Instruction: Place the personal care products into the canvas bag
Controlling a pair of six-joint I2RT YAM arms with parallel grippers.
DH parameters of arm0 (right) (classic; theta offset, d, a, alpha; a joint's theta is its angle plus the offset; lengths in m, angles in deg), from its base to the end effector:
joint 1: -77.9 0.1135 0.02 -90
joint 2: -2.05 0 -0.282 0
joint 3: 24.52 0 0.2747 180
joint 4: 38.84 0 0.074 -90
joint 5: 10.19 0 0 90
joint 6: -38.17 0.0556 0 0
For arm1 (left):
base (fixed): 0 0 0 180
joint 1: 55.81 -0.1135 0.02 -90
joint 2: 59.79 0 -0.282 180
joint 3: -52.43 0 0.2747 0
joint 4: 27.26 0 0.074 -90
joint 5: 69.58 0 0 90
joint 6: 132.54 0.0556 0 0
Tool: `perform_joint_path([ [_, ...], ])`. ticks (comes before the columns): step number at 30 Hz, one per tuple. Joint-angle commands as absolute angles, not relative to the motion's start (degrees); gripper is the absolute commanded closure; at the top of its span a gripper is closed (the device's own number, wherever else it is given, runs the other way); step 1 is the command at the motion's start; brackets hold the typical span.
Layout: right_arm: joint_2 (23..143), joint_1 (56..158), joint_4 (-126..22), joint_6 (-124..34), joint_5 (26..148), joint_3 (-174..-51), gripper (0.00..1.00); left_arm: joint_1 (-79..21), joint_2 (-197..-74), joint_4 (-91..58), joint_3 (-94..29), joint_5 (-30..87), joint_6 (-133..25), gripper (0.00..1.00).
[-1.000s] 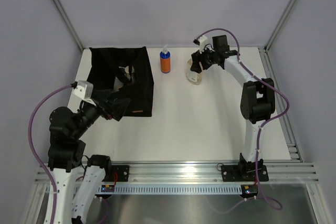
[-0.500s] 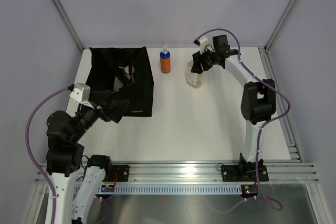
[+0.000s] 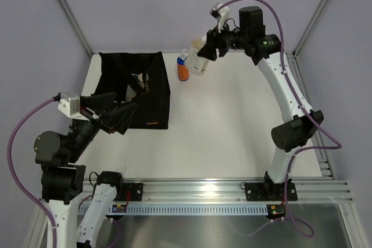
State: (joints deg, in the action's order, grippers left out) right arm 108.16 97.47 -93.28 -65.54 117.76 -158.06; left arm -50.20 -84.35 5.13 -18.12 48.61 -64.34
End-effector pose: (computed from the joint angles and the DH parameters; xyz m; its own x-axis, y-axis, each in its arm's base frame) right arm 0.4098 0.1820 0.4575 -0.2308 -0.2804 -0.9317 -0.8596 0.5075 0.0602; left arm 0.0710 -0.0334 0.4572 0.0156 -0.3304 -0.9437 0.5912 0.7642 -0.2578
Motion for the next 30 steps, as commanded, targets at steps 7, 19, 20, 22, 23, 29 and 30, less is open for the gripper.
perform_joint_path([
  [7,115.8,113.6,-77.0,-49.8,121.7,-189.4,1.0,-50.4,-84.2,0.8,-22.8,46.3,-66.9,0.01],
  [19,131.9,121.4,-67.9,-51.5,107.8,-194.9,1.0,-50.4,-80.1,5.5,-21.3,43.6,-63.0,0.01],
  [20,131.7,121.4,-68.3,-53.9,107.2,-194.0,1.0,-50.4,-79.7,5.9,-21.2,43.4,-62.7,0.01],
  [22,130.0,121.4,-70.0,-57.9,106.8,-190.6,1.0,-50.4,-79.2,6.8,-21.0,43.2,-61.4,0.01],
  [23,128.6,121.4,-70.5,-59.0,107.1,-189.5,1.0,-50.4,-79.0,7.0,-20.7,42.8,-61.1,0.01],
  [29,127.1,123.3,-83.3,-75.9,105.6,-186.7,1.0,-50.2,-77.8,6.6,-18.7,42.4,-60.2,0.01],
  [30,127.1,123.8,-85.1,-78.0,104.9,-186.1,1.0,-50.1,-77.4,6.6,-18.2,42.3,-60.1,0.01],
])
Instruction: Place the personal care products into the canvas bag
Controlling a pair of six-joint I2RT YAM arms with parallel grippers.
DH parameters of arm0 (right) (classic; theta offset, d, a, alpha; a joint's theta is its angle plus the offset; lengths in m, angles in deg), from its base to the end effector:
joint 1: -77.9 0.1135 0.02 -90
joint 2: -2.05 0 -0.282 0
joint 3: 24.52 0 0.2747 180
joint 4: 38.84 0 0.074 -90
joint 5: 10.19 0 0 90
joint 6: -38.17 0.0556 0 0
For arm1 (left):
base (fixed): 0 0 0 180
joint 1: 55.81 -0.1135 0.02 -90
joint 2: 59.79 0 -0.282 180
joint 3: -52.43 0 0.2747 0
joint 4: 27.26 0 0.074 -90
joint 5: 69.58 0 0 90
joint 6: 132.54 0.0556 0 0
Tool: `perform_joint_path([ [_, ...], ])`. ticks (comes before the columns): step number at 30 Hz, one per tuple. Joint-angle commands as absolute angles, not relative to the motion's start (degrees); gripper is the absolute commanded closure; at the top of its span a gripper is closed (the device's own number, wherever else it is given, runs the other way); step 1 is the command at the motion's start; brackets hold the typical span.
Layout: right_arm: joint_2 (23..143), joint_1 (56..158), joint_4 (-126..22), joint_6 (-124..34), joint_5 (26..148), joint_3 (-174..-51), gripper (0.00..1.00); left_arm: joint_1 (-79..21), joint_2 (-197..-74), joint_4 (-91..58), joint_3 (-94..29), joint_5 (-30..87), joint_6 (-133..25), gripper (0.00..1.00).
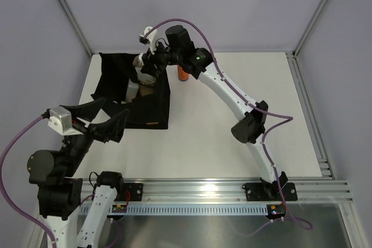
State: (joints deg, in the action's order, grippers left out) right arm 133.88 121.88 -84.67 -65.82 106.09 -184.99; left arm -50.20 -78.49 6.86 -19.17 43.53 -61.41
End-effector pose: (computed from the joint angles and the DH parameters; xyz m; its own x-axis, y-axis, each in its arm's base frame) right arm 0.3913 0.4118 0.4187 0.0177 -0.2841 -0.9586 -0.9509 0.2914 -0.1040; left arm 0.0348 -0.0253 0.4633 0.1545 -0.3141 -0.9367 0.5386 0.8216 -0.1866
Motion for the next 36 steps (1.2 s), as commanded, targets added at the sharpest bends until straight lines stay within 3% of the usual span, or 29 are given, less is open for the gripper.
perform_joint_path([
  [1,127.1,124.6,-88.4,-79.8,104.3,-185.3,1.0,-50.1,-77.2,6.7,-17.8,42.2,-60.0,0.01],
  [12,126.9,125.4,-92.4,-84.5,94.1,-183.5,1.0,-49.8,-76.0,7.5,-16.4,41.4,-59.2,0.01],
  [17,128.4,125.9,-101.7,-87.7,111.6,-185.1,1.0,-49.9,-75.9,7.3,-16.3,41.8,-59.7,0.01],
  [22,129.9,126.6,-98.8,-76.8,121.3,-185.7,1.0,-49.8,-75.8,8.3,-16.9,41.5,-59.3,0.01],
  [27,131.3,126.9,-94.8,-69.6,123.9,-187.1,1.0,-49.8,-76.1,8.7,-17.3,41.3,-58.9,0.01],
  [31,132.0,126.9,-91.8,-66.8,115.5,-184.7,1.0,-49.8,-76.1,8.8,-16.9,41.3,-58.7,0.01],
  [34,133.9,126.6,-91.0,-65.7,109.5,-184.4,0.97,-49.8,-76.1,8.7,-16.4,41.4,-58.7,0.01],
  [36,134.4,126.3,-90.4,-65.8,107.3,-183.7,0.75,-49.8,-76.1,8.8,-16.4,41.3,-58.4,0.01],
])
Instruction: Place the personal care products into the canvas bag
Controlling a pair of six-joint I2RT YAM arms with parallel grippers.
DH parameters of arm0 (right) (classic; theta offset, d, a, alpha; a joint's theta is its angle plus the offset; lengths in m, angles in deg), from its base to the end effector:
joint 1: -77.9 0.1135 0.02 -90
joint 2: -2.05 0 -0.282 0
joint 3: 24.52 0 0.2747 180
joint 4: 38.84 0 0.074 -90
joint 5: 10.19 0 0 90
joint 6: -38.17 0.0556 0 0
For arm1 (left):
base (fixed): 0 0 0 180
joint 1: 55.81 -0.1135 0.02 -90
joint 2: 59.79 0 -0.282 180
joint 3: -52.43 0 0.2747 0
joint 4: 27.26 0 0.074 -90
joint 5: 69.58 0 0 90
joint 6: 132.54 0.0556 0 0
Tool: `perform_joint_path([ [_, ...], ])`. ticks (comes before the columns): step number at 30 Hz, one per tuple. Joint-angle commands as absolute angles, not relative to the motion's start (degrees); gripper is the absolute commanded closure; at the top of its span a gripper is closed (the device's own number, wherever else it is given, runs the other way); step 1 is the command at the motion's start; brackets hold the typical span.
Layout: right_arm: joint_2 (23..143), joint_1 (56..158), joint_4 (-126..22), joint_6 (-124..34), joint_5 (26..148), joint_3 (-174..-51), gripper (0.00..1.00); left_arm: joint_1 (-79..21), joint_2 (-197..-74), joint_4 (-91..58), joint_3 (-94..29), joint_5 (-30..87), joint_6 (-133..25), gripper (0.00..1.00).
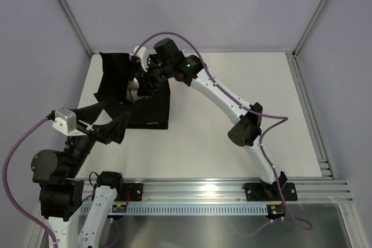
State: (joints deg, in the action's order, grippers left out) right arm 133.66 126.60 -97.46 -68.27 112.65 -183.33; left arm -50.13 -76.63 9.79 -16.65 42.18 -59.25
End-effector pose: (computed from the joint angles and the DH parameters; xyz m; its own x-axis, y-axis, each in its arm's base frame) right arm 0.3434 0.4366 0.3870 -0.0649 -0.4342 -0.8985 -0.9957 0.0876 0.0296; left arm 0.0373 -0.0244 0.4453 0.1209 -0.2804 -0.9522 0.5040 0.8438 -0.1844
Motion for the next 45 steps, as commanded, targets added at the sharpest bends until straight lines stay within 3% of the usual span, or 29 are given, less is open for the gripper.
perform_joint_path([
  [1,134.9,126.2,-90.4,-66.1,106.4,-183.5,0.72,-49.8,-76.0,8.9,-16.6,41.3,-58.2,0.01],
  [4,135.0,125.5,-90.3,-66.3,106.7,-183.6,0.51,-49.7,-76.0,9.1,-16.6,41.1,-58.0,0.01],
  [6,134.7,125.3,-90.5,-66.7,107.1,-183.8,0.28,-49.7,-76.0,8.9,-16.3,41.1,-58.0,0.01],
  [13,131.6,123.9,-90.4,-68.1,107.5,-185.7,0.01,-49.7,-76.1,7.7,-15.1,41.8,-59.0,0.01],
  [18,129.8,122.5,-90.3,-67.1,109.2,-186.5,0.0,-49.7,-76.4,7.5,-15.0,42.0,-59.6,0.01],
  [26,117.6,115.6,-88.5,-60.5,131.6,-188.1,0.0,-49.7,-83.8,2.1,-16.3,47.0,-66.2,0.01],
  [29,111.6,109.8,-86.6,-56.2,135.3,-181.0,0.0,-49.7,-93.8,0.1,-20.5,50.6,-71.2,0.01],
  [32,103.0,103.1,-79.5,-52.3,135.7,-163.4,0.0,-44.7,-104.3,0.4,-26.4,50.4,-71.5,0.01],
  [33,98.1,99.6,-77.2,-49.7,135.3,-152.6,0.01,-41.7,-106.7,1.6,-28.6,43.7,-69.6,0.01],
  [37,87.4,93.4,-74.1,-49.7,129.0,-131.1,0.01,-18.9,-121.7,13.4,-44.5,21.9,-59.4,0.01],
  [42,76.9,83.6,-68.6,-44.5,122.3,-111.1,0.0,-11.6,-143.9,20.8,-60.7,-1.1,-59.9,0.01],
  [45,76.4,79.1,-74.0,-46.5,120.1,-108.5,0.0,-10.8,-153.7,20.7,-63.8,-8.5,-61.5,0.01],
])
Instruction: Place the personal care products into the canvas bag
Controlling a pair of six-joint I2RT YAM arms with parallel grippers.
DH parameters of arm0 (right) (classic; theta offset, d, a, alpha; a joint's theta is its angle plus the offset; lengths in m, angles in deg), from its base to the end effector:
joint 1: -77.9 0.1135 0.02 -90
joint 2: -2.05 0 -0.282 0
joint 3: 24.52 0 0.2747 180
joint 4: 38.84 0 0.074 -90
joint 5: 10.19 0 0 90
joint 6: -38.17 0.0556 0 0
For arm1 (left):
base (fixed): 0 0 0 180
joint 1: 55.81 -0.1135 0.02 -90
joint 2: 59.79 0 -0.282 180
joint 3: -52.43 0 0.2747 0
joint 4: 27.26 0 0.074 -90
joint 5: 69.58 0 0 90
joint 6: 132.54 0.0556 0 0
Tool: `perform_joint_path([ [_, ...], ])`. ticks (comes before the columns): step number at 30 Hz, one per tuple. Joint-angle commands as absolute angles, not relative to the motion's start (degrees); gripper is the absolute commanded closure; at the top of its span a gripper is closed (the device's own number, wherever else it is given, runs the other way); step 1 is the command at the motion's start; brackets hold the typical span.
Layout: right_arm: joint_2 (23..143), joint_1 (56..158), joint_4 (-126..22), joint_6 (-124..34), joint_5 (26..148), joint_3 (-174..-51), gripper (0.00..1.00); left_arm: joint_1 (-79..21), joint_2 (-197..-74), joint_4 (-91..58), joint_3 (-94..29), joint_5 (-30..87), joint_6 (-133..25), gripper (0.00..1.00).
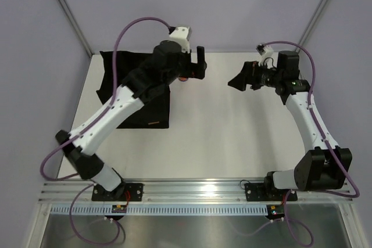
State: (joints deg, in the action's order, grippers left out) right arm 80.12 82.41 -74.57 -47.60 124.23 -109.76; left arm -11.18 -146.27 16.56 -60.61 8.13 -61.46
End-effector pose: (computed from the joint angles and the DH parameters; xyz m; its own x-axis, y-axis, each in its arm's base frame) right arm 0.3300 0.0651 0.3693 -0.5246 0.0115 -0.8512 -0.6320 0.6646 0.3985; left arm 0.2723 -0.2522 0.4797 -0.3754 -0.0746 -0.9239 0.4440 0.8605 -0.2499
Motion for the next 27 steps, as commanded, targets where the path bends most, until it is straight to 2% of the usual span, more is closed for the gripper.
perform_joint_path([
  [1,76.4,78.3,-74.9,-46.7,121.0,-107.9,0.01,-10.7,-155.9,20.1,-65.8,-9.1,-61.7,0.01],
  [5,74.6,70.7,-72.5,-47.9,132.4,-104.0,0.01,-11.0,-165.2,15.9,-69.9,-14.7,-59.1,0.01],
  [13,70.0,70.1,-72.7,-51.4,133.3,-101.2,0.0,-16.7,-181.5,14.5,-77.1,-16.7,-60.5,0.01],
  [18,71.5,70.1,-73.8,-53.4,133.8,-102.1,0.0,-22.0,-186.0,10.9,-77.5,-12.4,-65.5,0.01],
  [27,71.3,70.1,-73.4,-53.8,134.0,-101.9,0.01,-25.7,-192.5,0.5,-78.5,-5.2,-62.2,0.01],
])
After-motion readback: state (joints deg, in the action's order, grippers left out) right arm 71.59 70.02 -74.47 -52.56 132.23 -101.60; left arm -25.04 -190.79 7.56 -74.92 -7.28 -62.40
